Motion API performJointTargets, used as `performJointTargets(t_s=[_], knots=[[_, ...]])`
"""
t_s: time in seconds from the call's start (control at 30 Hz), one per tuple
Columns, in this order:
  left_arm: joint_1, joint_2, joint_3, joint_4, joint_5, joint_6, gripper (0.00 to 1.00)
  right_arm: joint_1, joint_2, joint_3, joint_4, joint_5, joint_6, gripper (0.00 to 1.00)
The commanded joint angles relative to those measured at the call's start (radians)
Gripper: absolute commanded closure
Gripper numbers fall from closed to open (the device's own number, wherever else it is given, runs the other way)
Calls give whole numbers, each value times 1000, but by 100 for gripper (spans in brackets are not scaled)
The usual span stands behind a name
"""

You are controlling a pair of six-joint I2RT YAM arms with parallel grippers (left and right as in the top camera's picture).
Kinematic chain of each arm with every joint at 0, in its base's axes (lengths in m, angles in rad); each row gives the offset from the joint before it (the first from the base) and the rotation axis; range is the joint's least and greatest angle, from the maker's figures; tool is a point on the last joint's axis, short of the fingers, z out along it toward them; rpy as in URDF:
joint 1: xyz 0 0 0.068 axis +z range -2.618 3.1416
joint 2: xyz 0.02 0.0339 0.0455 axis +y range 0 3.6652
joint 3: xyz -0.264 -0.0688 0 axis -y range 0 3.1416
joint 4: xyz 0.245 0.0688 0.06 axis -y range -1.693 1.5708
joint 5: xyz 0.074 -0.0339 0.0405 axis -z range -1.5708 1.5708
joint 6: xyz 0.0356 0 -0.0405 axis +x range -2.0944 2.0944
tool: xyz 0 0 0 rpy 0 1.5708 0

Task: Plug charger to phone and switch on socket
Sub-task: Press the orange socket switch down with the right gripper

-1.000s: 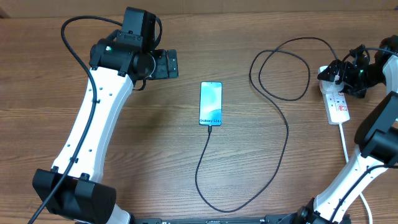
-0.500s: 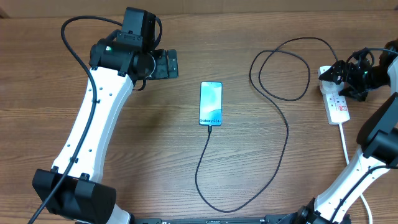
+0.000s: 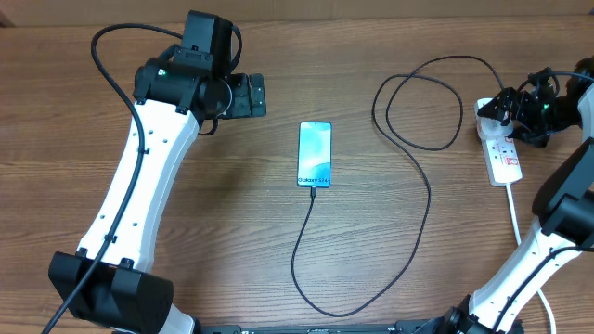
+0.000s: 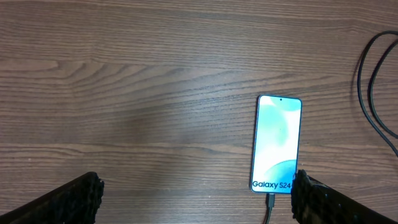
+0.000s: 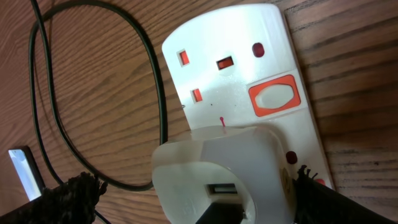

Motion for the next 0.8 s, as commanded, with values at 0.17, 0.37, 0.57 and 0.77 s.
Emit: performJointTargets(t_s=[0.17,0.37,0.57,0.77], knots=[[-2,3,-5,-2,-13,22,0,5,13,12,-26,-1,-18,0],[-2,3,-5,-2,-13,22,0,5,13,12,-27,10,-35,0],[-2,3,-5,-2,-13,22,0,5,13,12,-27,11,-35,0],[-2,3,-5,-2,-13,22,0,6,13,4,-35,-1,-36,0]])
